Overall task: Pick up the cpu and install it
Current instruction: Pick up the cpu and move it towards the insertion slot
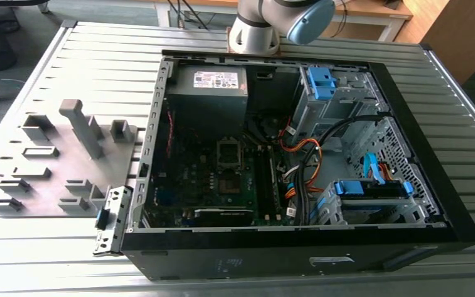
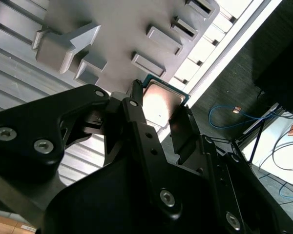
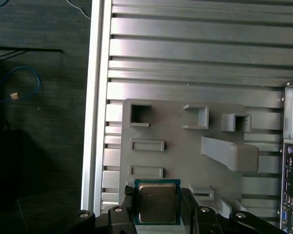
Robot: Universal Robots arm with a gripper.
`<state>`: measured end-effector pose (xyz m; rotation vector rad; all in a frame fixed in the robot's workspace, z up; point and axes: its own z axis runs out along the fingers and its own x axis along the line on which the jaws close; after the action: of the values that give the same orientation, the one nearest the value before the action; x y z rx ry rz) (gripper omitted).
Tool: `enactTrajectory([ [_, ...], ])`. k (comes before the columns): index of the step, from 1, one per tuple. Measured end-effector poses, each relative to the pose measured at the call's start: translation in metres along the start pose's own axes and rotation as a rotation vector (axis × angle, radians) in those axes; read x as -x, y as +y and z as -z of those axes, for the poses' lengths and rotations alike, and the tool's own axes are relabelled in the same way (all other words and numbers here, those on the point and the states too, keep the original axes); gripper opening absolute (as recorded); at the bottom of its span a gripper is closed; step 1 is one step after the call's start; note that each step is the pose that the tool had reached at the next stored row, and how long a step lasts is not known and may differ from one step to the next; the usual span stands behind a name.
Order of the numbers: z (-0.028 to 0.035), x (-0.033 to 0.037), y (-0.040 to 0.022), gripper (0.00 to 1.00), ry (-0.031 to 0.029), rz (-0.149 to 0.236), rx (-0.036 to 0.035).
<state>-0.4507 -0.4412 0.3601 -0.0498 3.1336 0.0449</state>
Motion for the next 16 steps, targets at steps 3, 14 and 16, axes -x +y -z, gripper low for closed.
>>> enactTrajectory([
  [3, 0.0, 0.0001, 0.0, 0.47, 0.0001, 0.0, -0.0001],
  [14, 0.0, 0.0054, -0.0002, 0.47, 0.0001, 0.0, 0.0],
  [16, 0.0, 0.0054, -0.0001, 0.47, 0.0001, 0.0, -0.0001],
])
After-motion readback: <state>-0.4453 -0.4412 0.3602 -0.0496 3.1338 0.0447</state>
